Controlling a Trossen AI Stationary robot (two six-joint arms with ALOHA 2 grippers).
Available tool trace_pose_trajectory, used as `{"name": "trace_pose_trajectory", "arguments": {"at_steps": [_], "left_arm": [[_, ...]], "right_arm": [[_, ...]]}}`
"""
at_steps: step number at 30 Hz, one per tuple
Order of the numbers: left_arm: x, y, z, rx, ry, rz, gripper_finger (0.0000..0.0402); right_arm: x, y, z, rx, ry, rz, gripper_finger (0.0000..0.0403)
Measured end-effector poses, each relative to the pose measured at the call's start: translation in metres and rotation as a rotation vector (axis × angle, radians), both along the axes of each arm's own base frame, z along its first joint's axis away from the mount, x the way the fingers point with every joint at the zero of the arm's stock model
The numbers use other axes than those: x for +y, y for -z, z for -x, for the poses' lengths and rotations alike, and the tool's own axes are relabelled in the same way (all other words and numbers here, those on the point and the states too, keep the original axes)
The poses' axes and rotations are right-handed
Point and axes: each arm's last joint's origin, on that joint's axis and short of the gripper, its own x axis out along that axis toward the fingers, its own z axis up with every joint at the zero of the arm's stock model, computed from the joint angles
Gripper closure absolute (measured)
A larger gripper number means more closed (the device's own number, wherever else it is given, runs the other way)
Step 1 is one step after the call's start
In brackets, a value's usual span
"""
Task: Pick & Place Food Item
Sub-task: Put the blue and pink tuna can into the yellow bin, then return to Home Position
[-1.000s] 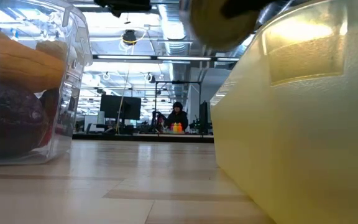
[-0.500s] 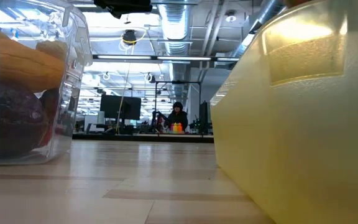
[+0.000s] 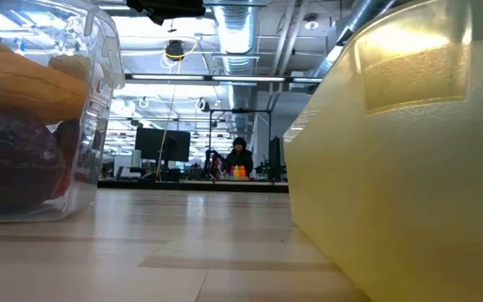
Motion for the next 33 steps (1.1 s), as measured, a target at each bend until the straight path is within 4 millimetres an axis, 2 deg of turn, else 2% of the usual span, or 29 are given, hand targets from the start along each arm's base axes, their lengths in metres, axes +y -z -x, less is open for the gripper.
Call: {"name": "trace_pose_trajectory", "arguments": {"at_steps": [4,9,10,12,16,20,26,30,33], "left_arm": [[0.0,0.0,0.0,0.001,-0.002,0.0,0.0283],[0.0,0.0,0.0,0.0,-0.002,0.0,0.0283],[0.0,0.0,0.0,0.0,-0.002,-0.001,0.0283],[0.0,0.0,0.0,0.0,-0.002,0.0,0.0283],[0.0,-0.001,0.0,-0.009,0.0,0.0,0.0283],[-0.005,-0.014,0.01,-0.083,0.036,-0.019,0.0283],[-0.011,-0.035,0.045,-0.172,0.146,0.052,0.0283],[-0.012,-0.027,0.073,-0.187,0.203,0.113,0.0283],[-0.01,-0.014,0.094,-0.199,0.221,0.165,0.0283]], "right_arm": [[-0.002,-0.001,0.0,-0.005,0.059,0.02,0.0213],[-0.005,-0.003,-0.002,-0.018,0.085,0.014,0.006],[-0.005,-0.003,-0.003,-0.016,0.097,0.012,0.0036],[-0.005,-0.003,-0.003,-0.006,0.109,0.001,0.0018],[-0.002,-0.014,-0.006,-0.053,0.097,0.006,0.0049],[0.01,-0.038,-0.01,-0.288,0.034,0.143,0.0075],[0.031,-0.073,-0.004,-0.776,-0.064,0.461,0.0092],[0.041,-0.094,-0.013,-0.991,-0.142,0.485,0.0094],[0.044,-0.105,-0.024,-1.119,-0.256,0.425,0.0094]]}}
